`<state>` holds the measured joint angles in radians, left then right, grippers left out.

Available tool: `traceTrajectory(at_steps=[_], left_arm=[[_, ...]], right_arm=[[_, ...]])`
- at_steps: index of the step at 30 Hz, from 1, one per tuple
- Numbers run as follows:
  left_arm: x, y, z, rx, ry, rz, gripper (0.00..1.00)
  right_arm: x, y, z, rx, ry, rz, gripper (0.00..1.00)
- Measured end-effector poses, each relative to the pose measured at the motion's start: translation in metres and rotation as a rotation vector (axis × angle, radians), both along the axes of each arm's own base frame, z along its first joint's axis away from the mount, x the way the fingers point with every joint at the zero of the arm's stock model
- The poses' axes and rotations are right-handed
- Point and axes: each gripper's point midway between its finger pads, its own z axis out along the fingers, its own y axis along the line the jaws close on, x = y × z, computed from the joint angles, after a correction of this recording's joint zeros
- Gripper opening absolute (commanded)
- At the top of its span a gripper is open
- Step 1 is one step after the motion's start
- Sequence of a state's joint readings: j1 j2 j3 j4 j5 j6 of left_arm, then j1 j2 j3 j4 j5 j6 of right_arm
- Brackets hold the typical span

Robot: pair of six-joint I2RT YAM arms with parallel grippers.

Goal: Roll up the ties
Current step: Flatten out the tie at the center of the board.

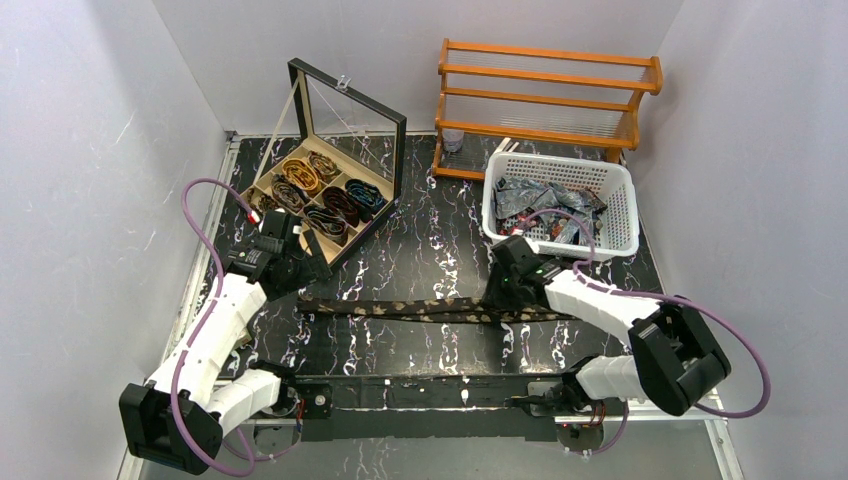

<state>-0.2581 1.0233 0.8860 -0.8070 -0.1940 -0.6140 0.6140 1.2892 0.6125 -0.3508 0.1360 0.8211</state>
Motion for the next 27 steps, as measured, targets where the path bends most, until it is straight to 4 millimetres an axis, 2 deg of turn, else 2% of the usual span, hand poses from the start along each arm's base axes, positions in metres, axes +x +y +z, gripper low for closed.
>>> traceTrajectory(at_steps=[4, 6, 10, 13, 17, 20, 22, 25, 27], left_arm=[[0.002, -0.001, 0.0, -0.006, -0.005, 0.003, 0.85], [0.003, -0.002, -0.003, -0.01, -0.003, 0.004, 0.85], [0.0, -0.005, -0.02, -0.021, 0.038, 0.003, 0.85], [-0.006, -0.008, -0.034, -0.037, 0.065, 0.003, 0.85], [-0.01, -0.014, -0.046, -0.074, 0.073, 0.003, 0.85], [-0.009, -0.017, -0.05, -0.097, 0.069, 0.01, 0.85], [-0.008, -0.018, -0.051, -0.106, 0.065, 0.017, 0.85], [-0.006, -0.019, -0.048, -0.117, 0.049, 0.034, 0.85], [-0.005, -0.018, -0.045, -0.118, 0.032, 0.052, 0.85]], right_arm=[[0.004, -0.045, 0.0, -0.033, 0.046, -0.156, 0.49], [-0.001, -0.059, 0.0, -0.058, 0.069, -0.187, 0.49], [-0.014, -0.067, 0.0, -0.097, 0.108, -0.168, 0.55], [-0.015, -0.057, 0.012, -0.06, 0.062, -0.072, 0.61], [-0.005, 0.003, 0.065, 0.169, -0.209, 0.23, 0.74], [-0.009, 0.048, 0.088, 0.247, -0.355, 0.485, 0.85], [-0.018, 0.082, 0.089, 0.249, -0.434, 0.69, 0.87], [-0.032, 0.13, 0.073, 0.226, -0.483, 0.961, 0.91], [-0.028, 0.164, 0.062, 0.214, -0.514, 1.088, 0.93]])
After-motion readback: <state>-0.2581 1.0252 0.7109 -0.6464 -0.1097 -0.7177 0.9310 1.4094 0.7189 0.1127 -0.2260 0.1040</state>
